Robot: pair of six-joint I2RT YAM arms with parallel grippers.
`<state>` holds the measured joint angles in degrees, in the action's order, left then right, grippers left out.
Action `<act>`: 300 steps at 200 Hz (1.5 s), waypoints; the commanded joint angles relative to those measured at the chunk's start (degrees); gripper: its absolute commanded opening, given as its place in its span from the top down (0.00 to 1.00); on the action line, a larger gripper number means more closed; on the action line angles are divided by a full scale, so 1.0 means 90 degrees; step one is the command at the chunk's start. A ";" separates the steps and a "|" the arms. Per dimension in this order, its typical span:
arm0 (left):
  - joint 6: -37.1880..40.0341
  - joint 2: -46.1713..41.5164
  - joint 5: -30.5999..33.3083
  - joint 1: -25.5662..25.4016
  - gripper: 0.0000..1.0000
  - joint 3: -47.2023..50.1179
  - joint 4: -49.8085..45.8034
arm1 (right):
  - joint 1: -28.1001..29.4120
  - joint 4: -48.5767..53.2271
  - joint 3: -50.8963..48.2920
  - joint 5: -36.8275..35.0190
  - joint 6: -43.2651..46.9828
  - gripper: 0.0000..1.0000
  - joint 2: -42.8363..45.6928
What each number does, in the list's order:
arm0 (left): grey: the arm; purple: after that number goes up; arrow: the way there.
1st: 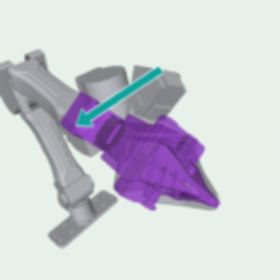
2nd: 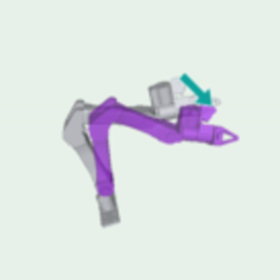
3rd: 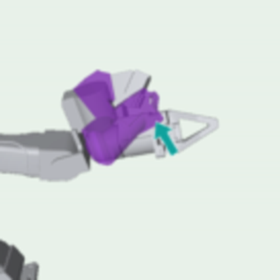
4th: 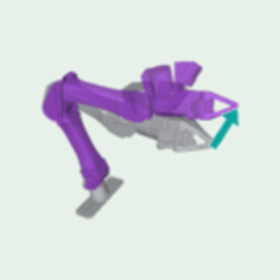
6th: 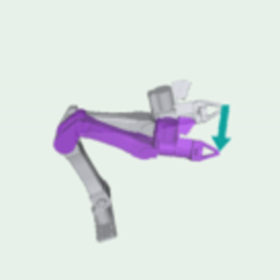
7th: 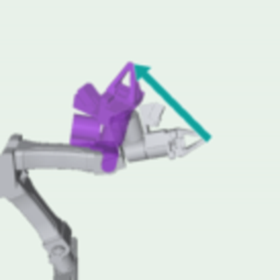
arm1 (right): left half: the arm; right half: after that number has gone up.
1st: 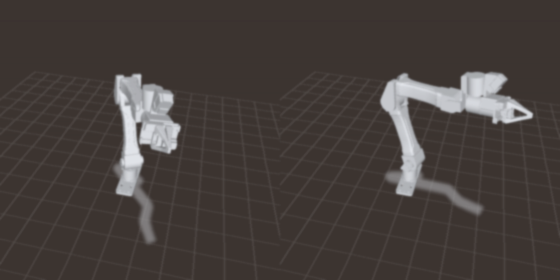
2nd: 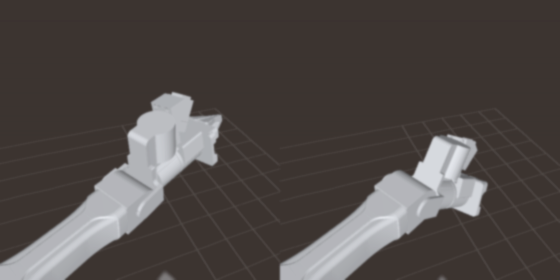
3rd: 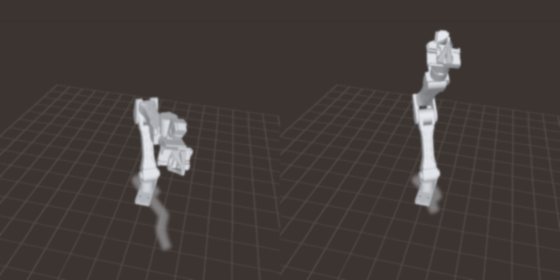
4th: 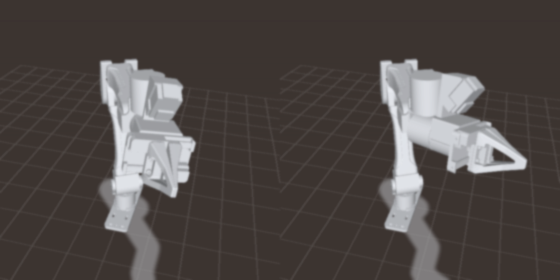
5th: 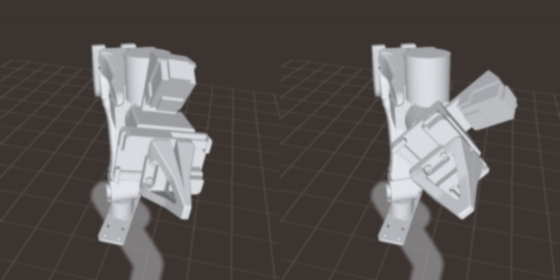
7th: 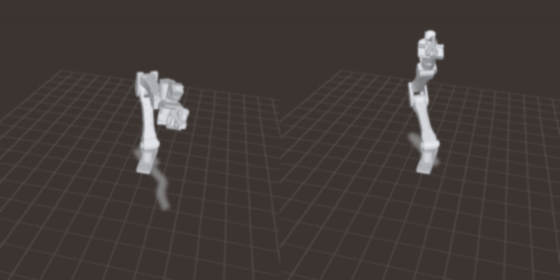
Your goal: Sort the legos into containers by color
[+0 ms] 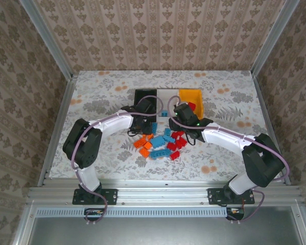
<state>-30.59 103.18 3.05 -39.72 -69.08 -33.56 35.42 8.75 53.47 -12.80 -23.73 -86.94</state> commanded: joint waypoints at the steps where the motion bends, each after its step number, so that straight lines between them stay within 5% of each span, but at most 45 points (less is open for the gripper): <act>1: 0.0082 0.0060 0.0176 -0.0030 0.53 0.0014 -0.0044 | 0.0010 -0.0143 -0.0094 0.0084 0.0057 0.50 0.0184; 113: 0.0233 -0.0344 0.0188 0.0107 0.57 0.0722 0.0443 | 0.0020 -0.0183 -0.0091 0.0165 0.0033 0.50 0.0045; 215: 0.0599 -0.0406 0.0244 0.0137 0.76 0.0567 0.0632 | 0.0020 -0.0192 -0.0092 0.0155 0.0065 0.50 0.0031; 300: 0.0528 -0.1687 0.0376 0.0121 0.84 0.0843 0.0097 | 0.0039 -0.0231 -0.0117 0.0176 0.0040 0.50 0.0019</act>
<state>-26.26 92.12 5.32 -38.87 -61.52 -29.30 35.42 7.44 53.01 -11.64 -23.73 -86.94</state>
